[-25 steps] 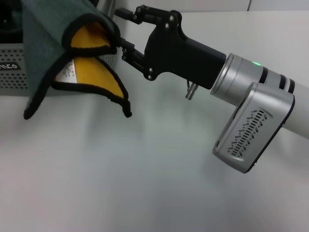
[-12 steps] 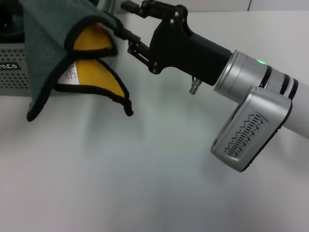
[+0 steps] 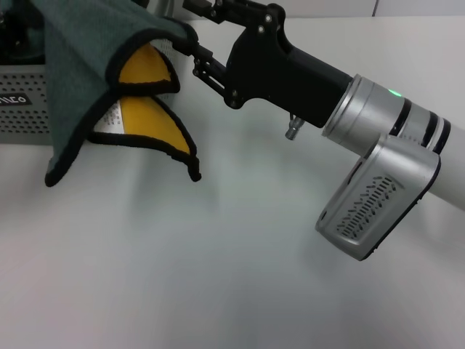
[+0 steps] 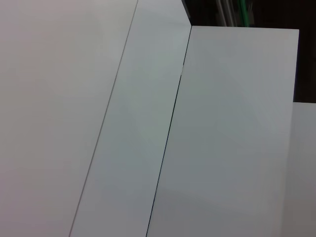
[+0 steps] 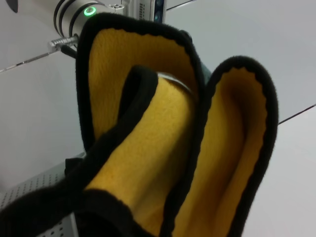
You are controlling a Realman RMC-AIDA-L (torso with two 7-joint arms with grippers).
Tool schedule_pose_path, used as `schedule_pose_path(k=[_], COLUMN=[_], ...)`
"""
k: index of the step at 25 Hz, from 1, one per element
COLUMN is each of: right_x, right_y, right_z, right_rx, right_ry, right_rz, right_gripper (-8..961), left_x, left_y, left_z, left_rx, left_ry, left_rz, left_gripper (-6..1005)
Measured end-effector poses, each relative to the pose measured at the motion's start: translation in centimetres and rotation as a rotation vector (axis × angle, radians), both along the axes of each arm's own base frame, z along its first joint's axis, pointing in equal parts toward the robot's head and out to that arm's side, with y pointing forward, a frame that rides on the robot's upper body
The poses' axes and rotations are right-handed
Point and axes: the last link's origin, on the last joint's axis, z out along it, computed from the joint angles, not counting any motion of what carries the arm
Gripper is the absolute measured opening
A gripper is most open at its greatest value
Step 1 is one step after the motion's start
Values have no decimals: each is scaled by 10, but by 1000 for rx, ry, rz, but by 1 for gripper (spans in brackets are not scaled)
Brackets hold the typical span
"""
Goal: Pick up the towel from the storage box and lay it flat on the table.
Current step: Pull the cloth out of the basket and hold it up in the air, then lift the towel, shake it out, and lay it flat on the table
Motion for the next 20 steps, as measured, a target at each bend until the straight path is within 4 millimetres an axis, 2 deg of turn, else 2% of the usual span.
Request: schedule_pose_path(k=[3, 14, 20], right_x=[-2, 3, 1], right_y=[-1, -7, -8], right_z=[-1, -3, 1], right_rx=[-5, 17, -21], right_ry=[-2, -17, 34], right_rz=[6, 48, 33], right_gripper=[318, 140, 6], left_x=[0, 1, -1], left_y=[0, 0, 0], left_z=[0, 0, -5], left_rx=[0, -2, -17], left_ry=[-1, 1, 27], left_rz=[0, -3, -1], left_gripper=[54, 55, 60])
